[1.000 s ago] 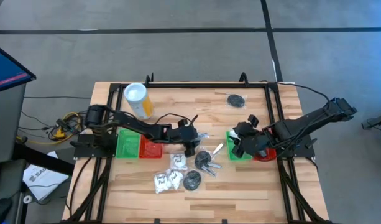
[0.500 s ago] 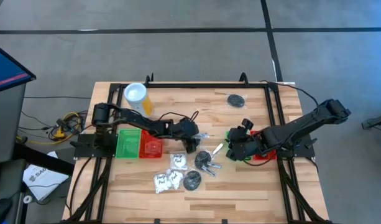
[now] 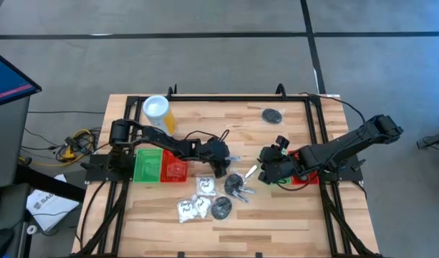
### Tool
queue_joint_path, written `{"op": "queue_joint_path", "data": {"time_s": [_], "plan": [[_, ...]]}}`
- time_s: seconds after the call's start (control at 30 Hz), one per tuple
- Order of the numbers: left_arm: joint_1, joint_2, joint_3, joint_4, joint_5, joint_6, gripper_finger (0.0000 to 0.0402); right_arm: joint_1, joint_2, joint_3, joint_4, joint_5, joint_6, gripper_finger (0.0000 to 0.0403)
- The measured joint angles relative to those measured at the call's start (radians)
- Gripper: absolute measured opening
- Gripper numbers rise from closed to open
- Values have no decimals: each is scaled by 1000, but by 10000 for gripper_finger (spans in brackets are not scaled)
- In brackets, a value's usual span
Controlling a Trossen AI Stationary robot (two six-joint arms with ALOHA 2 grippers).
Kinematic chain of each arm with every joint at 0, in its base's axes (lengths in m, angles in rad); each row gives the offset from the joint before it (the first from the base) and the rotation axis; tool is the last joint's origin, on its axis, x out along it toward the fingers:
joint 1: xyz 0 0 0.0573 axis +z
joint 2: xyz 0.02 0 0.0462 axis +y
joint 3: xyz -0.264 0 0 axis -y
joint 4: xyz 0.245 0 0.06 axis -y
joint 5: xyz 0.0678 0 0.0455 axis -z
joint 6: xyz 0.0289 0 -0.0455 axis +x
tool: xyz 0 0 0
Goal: Pick & Place Travel size toiletries
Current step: Put the silver nail cutter into the left red bin
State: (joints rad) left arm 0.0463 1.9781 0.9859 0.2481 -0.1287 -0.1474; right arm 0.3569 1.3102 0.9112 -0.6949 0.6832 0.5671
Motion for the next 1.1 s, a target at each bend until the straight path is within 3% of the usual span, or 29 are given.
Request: {"op": "queue_joint_path", "data": {"time_s": [0.1, 0.43, 0.7, 1.1], "plan": [[0, 0, 0, 1, 0, 0, 43, 1, 0, 0, 0, -1, -2, 151], [0, -14, 0, -5, -32, 16, 44, 1, 0, 0, 0, -1, -2, 138], [-13, -134, 0, -48, -59, 19, 44, 1, 0, 0, 0, -1, -2, 132], [-124, -344, 0, -336, -227, -56, 44, 1, 0, 0, -1, -1, -2, 132]]}}
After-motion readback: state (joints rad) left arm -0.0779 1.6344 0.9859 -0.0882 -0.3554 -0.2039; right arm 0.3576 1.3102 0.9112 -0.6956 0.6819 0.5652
